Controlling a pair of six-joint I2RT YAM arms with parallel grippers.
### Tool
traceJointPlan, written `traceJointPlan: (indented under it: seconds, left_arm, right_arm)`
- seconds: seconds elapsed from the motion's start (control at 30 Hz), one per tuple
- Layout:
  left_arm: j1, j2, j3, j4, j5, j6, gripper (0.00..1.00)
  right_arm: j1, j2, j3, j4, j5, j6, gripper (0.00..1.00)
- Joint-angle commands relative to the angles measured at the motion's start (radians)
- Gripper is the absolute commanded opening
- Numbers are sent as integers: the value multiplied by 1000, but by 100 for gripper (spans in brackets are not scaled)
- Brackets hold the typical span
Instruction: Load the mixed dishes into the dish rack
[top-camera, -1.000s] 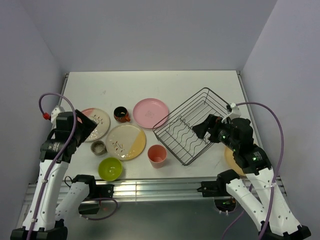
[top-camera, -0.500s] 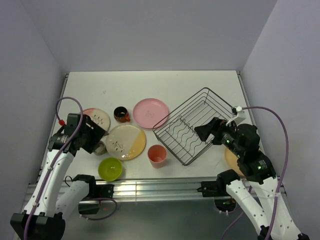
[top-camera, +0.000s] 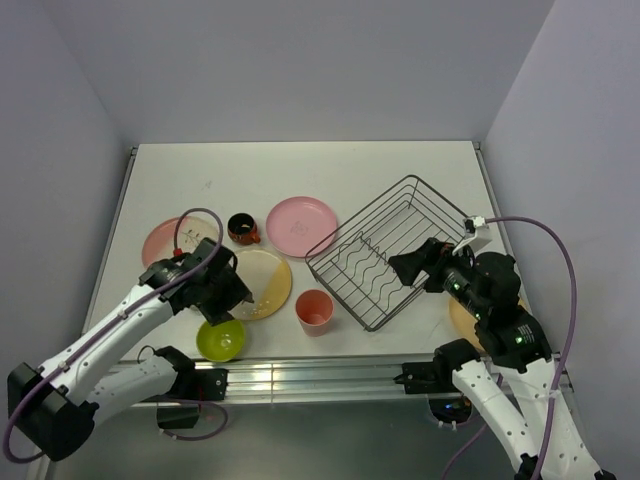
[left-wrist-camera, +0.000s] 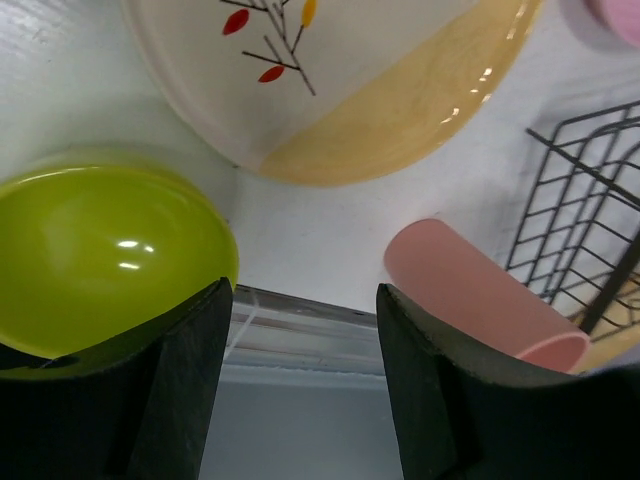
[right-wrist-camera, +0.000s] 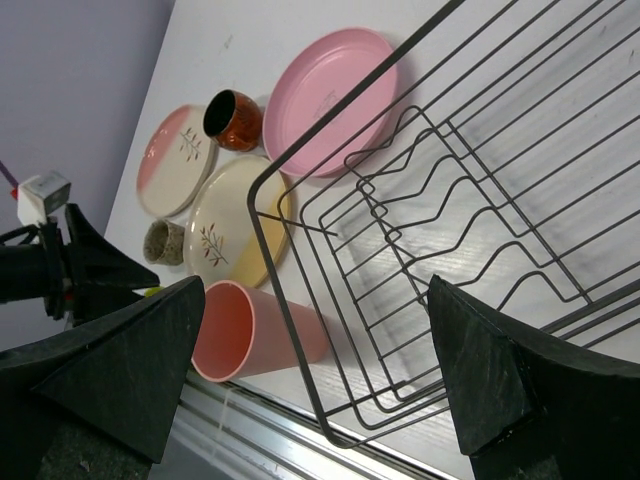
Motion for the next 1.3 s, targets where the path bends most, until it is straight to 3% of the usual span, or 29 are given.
traceJointPlan:
  seconds: [0.0, 0.37, 0.77, 0.9, 0.97, 1.0, 1.03, 1.27]
  left_arm:
    - [-78, 35, 11, -51, -108, -103, 66]
    - [-144, 73, -52, -94, -158, -157, 66]
    - [-153, 182, -92, 29, -147, -115, 59]
    - [-155, 219, -84, 37, -153, -105, 49]
    - [-156, 223, -83, 38, -150, -95, 28]
    - [-155, 219, -86, 38, -144, -94, 10]
    - [-155, 214, -84, 37, -141, -97, 3]
    - [-173, 119, 18, -107, -151, -138, 0]
  right_arm:
    - [-3, -26, 4, 15, 14, -10, 100]
    - [-5, -58, -8, 3, 13, -18, 100]
    - [-5, -75, -19, 3, 0, -9, 100]
    - [-5, -83, -18, -5, 3, -10, 100]
    - [-5, -84, -15, -9, 11, -13, 100]
    - [-5, -87, -15, -11, 13, -15, 100]
    - [-3, -86, -16, -9, 17, -15, 100]
    - [-3, -67, -16, -3, -9, -13, 100]
